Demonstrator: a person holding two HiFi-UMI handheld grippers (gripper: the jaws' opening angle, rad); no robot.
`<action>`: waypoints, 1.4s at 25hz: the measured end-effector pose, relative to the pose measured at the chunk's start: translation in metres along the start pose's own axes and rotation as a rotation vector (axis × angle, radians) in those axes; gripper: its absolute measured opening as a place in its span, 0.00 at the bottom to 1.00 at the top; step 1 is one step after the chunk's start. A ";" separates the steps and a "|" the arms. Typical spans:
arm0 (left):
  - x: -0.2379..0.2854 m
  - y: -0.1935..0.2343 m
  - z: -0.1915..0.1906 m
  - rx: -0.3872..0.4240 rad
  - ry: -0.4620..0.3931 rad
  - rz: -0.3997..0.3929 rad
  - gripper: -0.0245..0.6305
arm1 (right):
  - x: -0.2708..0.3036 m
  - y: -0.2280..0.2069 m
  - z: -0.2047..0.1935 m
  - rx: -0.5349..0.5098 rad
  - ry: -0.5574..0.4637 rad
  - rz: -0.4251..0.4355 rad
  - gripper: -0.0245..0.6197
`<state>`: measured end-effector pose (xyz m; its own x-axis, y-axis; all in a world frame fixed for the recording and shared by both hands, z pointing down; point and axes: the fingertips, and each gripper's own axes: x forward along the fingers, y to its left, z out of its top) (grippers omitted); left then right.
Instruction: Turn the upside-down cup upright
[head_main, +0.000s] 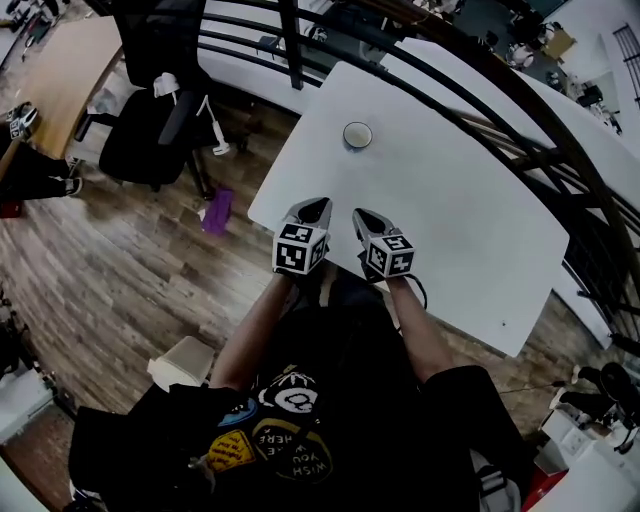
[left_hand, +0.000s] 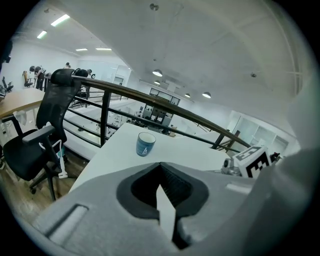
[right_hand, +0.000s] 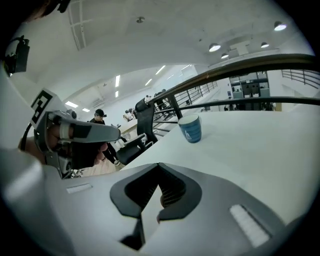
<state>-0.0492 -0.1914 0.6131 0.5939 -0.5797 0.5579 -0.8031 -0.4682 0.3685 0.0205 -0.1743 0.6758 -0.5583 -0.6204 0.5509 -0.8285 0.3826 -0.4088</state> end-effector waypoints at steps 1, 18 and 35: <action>0.002 0.007 -0.001 -0.001 0.011 0.009 0.04 | 0.013 -0.006 -0.002 -0.020 0.022 -0.003 0.04; 0.001 0.066 0.005 -0.129 0.020 0.198 0.04 | 0.168 -0.107 0.079 -0.302 -0.095 -0.158 0.80; 0.016 0.058 0.054 -0.168 -0.059 0.068 0.04 | 0.148 -0.079 0.101 -0.445 -0.088 -0.049 0.66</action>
<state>-0.0832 -0.2639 0.6031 0.5355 -0.6470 0.5428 -0.8354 -0.3116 0.4528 0.0075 -0.3653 0.7164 -0.5285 -0.6934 0.4898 -0.8023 0.5965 -0.0212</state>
